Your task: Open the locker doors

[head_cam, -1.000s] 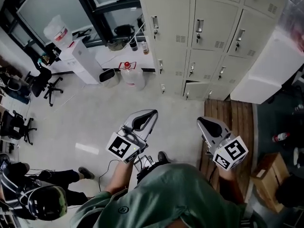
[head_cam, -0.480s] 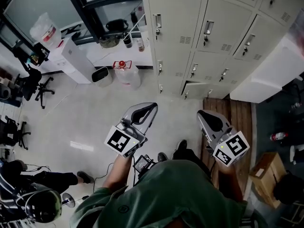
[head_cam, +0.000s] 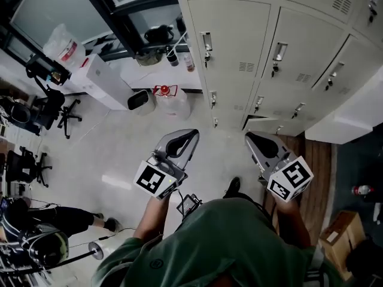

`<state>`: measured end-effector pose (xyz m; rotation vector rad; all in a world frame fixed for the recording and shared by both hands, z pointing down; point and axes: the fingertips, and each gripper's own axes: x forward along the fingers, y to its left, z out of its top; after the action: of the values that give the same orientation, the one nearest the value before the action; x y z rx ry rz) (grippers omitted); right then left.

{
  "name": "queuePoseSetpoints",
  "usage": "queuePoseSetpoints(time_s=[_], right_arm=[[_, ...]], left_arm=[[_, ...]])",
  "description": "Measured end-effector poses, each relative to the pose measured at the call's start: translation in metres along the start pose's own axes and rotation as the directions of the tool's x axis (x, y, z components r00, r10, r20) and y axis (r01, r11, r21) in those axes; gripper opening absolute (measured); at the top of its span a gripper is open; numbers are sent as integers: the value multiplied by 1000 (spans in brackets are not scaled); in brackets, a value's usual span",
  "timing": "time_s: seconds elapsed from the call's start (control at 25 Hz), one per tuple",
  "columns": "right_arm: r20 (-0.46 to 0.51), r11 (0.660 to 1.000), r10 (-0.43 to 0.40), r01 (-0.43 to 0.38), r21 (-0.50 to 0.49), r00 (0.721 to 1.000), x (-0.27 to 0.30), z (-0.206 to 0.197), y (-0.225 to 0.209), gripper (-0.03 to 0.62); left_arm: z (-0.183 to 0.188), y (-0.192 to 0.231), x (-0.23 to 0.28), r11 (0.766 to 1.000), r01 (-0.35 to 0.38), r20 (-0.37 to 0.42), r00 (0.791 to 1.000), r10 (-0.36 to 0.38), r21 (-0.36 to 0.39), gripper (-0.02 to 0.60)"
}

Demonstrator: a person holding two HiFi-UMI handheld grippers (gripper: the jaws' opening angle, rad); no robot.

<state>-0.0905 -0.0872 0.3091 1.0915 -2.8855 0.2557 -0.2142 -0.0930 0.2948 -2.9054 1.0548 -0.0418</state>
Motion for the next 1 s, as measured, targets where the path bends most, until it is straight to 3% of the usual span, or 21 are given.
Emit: queuePoseSetpoints(time_s=[0.28, 0.56, 0.72, 1.0], right_arm=[[-17, 997, 76, -77, -31, 997, 48, 7, -57, 6], [-42, 995, 94, -95, -18, 995, 94, 6, -84, 6], [-43, 998, 50, -52, -29, 998, 123, 3, -102, 6], [-33, 995, -73, 70, -71, 997, 182, 30, -132, 6]], left_arm=[[5, 40, 47, 998, -65, 15, 998, 64, 17, -3], [2, 90, 75, 997, -74, 11, 997, 74, 9, -3], [-13, 119, 95, 1000, -20, 24, 1000, 19, 15, -3], [-2, 181, 123, 999, 52, 60, 997, -52, 7, -3]])
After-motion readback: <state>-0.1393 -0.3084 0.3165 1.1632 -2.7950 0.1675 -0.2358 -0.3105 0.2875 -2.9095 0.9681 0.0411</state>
